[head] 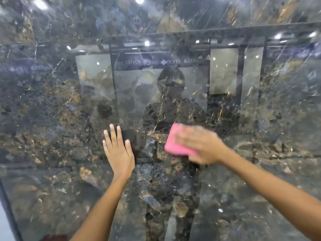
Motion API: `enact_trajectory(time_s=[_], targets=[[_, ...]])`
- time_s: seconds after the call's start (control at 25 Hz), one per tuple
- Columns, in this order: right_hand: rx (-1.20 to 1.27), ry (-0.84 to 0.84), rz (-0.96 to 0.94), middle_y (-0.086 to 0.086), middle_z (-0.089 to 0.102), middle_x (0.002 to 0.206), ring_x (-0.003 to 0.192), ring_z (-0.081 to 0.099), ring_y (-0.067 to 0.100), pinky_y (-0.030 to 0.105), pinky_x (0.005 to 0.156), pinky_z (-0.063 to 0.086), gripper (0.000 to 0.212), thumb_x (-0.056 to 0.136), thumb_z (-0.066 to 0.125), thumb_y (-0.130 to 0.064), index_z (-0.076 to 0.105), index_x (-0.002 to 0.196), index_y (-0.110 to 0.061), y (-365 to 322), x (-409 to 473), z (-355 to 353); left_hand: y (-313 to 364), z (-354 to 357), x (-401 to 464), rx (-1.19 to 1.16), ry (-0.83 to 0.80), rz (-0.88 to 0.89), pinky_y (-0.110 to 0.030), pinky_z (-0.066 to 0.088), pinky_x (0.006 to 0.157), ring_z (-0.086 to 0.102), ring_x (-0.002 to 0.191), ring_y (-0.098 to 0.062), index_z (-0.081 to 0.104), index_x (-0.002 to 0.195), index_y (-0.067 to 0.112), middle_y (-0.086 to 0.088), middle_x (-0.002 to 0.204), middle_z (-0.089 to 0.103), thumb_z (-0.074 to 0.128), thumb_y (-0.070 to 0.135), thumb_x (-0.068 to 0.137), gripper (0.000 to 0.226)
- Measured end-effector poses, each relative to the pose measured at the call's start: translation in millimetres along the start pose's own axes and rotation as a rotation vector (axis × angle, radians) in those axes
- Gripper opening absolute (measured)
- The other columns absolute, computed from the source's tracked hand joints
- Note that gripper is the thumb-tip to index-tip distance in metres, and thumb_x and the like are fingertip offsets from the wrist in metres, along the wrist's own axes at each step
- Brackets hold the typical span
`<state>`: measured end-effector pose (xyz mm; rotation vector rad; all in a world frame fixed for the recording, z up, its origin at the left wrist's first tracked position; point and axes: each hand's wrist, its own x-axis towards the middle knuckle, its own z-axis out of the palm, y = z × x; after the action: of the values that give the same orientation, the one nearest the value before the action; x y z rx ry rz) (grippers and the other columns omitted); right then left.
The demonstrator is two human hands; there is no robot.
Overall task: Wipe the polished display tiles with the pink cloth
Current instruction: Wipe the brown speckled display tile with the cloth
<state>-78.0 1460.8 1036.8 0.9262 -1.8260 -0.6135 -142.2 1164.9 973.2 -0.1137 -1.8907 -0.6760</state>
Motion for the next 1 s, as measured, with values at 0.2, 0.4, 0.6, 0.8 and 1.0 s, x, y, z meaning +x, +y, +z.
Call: enact_trajectory(time_s=[0.2,0.4,0.6,0.8,1.0], targets=[[-0.033,0.354,0.749,0.013,0.034,0.153,0.14,0.029,0.032,0.041,0.105,0.026,0.071,0.076,0.053,-0.03,0.043,0.144,-0.013,66,92,-26,-24,14,-43,0.038,-0.049,0.049,-0.036,-0.004,0.121,-0.007,0.151,-0.021,0.009,0.154,0.014,0.003,0.163,-0.004,0.023,0.029,0.104,0.054],[-0.018,-0.064,-0.204,0.004,0.029,0.155,0.145,0.014,0.022,0.046,0.118,0.002,0.074,0.073,0.05,-0.023,0.038,0.146,-0.018,-95,28,67,-43,14,-51,0.074,-0.083,0.164,-0.034,-0.004,0.12,-0.011,0.15,-0.019,0.01,0.155,0.014,0.004,0.163,-0.008,0.016,0.036,0.107,0.053],[0.249,-0.232,-0.306,0.005,0.035,0.153,0.141,0.031,0.022,0.047,0.107,0.039,0.069,0.075,0.038,-0.014,0.039,0.144,-0.013,-87,-45,52,-43,27,-60,0.012,0.034,0.122,-0.038,0.001,0.122,-0.008,0.15,-0.017,0.004,0.156,0.028,0.011,0.163,-0.009,0.018,0.032,0.107,0.052],[-0.037,0.311,0.77,0.012,0.042,0.147,0.139,0.028,0.032,0.03,0.103,0.021,0.072,0.074,0.061,-0.026,0.042,0.143,-0.016,7,-30,16,-52,32,-63,-0.014,0.07,0.195,-0.041,0.006,0.121,-0.005,0.15,-0.018,0.007,0.157,0.026,0.011,0.163,-0.006,0.019,0.032,0.106,0.052],[-0.05,-0.079,0.302,-0.003,0.019,0.159,0.146,0.013,0.026,0.041,0.117,0.008,0.088,0.073,0.064,-0.036,0.024,0.15,-0.021,-170,-94,95,-51,33,-61,-0.028,0.102,0.192,-0.038,0.005,0.121,-0.003,0.15,-0.015,0.028,0.15,0.011,-0.008,0.161,0.016,0.025,0.027,0.105,0.048]])
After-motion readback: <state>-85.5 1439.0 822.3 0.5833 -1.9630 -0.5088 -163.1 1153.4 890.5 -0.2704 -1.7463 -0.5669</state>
